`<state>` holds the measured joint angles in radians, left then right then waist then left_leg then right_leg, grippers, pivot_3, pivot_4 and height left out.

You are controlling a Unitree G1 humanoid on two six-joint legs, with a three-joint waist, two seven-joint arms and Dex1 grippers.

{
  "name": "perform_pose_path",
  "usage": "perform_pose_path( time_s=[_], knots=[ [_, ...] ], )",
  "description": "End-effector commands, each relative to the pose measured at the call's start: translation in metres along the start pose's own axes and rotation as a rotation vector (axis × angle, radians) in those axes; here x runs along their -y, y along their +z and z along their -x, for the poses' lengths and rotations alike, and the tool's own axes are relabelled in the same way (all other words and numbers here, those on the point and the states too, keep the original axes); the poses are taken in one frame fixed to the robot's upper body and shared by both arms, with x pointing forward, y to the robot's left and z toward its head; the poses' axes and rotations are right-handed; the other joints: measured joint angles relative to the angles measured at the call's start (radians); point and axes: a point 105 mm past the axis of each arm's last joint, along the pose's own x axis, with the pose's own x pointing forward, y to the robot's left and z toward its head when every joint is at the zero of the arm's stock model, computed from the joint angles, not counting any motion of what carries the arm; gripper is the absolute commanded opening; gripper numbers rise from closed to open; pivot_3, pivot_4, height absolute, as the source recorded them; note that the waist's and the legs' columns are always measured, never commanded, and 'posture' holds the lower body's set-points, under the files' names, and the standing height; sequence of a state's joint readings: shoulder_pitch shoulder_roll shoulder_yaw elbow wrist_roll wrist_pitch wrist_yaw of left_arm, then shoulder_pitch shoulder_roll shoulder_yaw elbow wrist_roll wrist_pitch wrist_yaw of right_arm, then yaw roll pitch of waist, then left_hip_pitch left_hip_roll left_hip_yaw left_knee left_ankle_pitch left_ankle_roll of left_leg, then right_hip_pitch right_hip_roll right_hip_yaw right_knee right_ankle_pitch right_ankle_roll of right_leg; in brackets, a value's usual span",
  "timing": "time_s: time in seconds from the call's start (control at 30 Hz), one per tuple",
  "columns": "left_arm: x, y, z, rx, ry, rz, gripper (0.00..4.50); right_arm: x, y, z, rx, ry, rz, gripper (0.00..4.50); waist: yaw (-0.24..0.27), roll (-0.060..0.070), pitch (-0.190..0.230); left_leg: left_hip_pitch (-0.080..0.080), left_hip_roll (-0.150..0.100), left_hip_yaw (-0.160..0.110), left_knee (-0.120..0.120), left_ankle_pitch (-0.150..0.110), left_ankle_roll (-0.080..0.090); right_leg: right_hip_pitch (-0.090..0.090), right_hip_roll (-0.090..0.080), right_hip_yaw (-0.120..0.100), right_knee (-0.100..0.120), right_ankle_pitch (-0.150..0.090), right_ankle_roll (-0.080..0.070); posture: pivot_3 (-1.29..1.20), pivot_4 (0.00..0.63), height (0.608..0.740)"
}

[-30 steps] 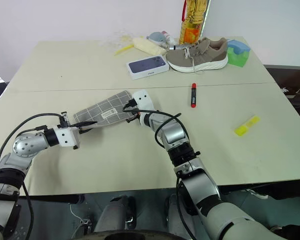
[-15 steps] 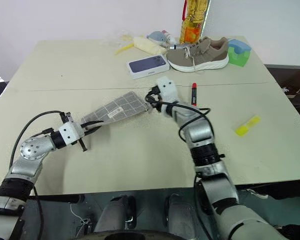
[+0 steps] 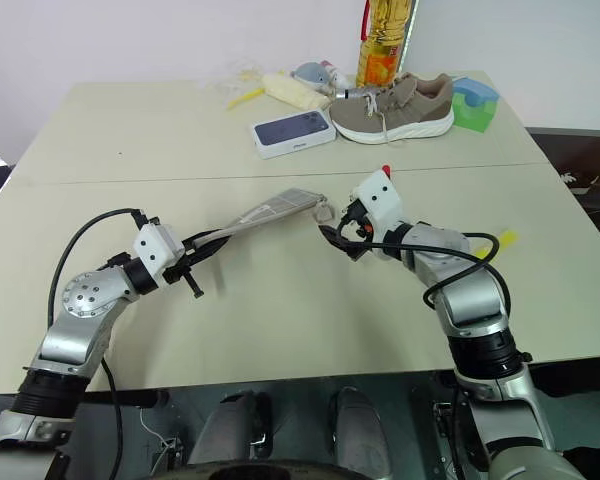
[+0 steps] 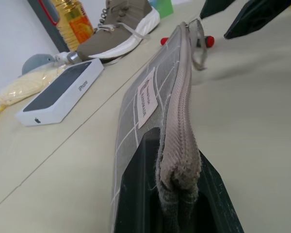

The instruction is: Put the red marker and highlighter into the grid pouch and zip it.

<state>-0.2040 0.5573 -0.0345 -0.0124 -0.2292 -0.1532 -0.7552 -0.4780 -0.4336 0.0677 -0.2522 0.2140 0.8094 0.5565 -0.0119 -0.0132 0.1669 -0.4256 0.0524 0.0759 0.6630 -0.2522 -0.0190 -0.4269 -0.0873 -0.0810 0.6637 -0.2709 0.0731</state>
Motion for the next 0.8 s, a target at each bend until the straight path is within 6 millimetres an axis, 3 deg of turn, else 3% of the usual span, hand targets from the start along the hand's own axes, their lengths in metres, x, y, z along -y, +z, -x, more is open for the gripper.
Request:
perform_pose_path(
  time_s=[0.03, 0.2, 0.27, 0.37, 0.53, 0.67, 0.8],
  knots=[
    [0.0, 0.013, -0.004, 0.047, 0.005, -0.014, 0.0, 0.008, 0.017, -0.004, 0.065, -0.072, -0.047, 4.46, 0.001, 0.0, 0.0, 0.0, 0.0, 0.0, 0.0, 0.0, 0.0, 0.0, 0.0, 0.0, 0.0, 0.0, 0.0, 0.0, 0.15, 0.724],
    [0.005, 0.014, -0.008, 0.058, -0.001, -0.007, 0.0, 0.006, 0.022, -0.012, 0.09, -0.084, -0.134, 4.46, 0.002, 0.0, 0.0, 0.0, -0.001, 0.0, 0.0, 0.0, 0.0, 0.0, 0.0, 0.0, 0.0, 0.0, 0.0, 0.0, 0.15, 0.724],
    [0.006, 0.014, -0.009, 0.06, -0.002, -0.006, 0.0, 0.006, 0.023, -0.014, 0.092, -0.082, -0.157, 3.94, 0.001, 0.0, 0.0, 0.0, 0.0, 0.0, 0.0, 0.0, 0.0, 0.0, 0.0, 0.0, 0.0, 0.0, 0.0, 0.0, 0.15, 0.724],
    [0.007, 0.014, -0.01, 0.066, 0.002, -0.005, 0.0, 0.005, 0.023, -0.016, 0.088, -0.08, -0.184, 2.71, 0.0, 0.0, 0.0, 0.0, 0.0, 0.0, 0.0, 0.0, 0.0, 0.0, 0.0, 0.0, 0.0, 0.0, 0.0, 0.0, 0.15, 0.724],
    [0.008, 0.014, -0.011, 0.067, 0.006, -0.007, 0.0, 0.003, 0.022, -0.017, 0.078, -0.074, -0.195, 0.07, 0.0, 0.0, 0.0, 0.0, 0.0, 0.0, 0.0, 0.0, 0.0, 0.0, 0.0, 0.0, 0.0, 0.0, 0.0, 0.0, 0.15, 0.724],
    [0.01, 0.011, -0.012, 0.062, 0.009, -0.006, 0.0, -0.002, 0.026, -0.017, 0.084, -0.055, -0.165, 0.03, 0.0, 0.0, 0.0, 0.0, 0.0, 0.0, 0.0, 0.0, 0.0, 0.0, 0.0, 0.0, 0.0, 0.0, 0.0, 0.0, 0.15, 0.724],
    [0.015, 0.008, -0.018, 0.055, 0.007, -0.007, 0.0, -0.019, 0.028, -0.016, 0.054, 0.023, -0.018, 0.03, 0.0, 0.0, 0.0, 0.0, -0.001, 0.0, 0.0, 0.0, 0.0, 0.0, 0.0, 0.0, 0.0, 0.0, 0.0, 0.0, 0.15, 0.724]
  ],
)
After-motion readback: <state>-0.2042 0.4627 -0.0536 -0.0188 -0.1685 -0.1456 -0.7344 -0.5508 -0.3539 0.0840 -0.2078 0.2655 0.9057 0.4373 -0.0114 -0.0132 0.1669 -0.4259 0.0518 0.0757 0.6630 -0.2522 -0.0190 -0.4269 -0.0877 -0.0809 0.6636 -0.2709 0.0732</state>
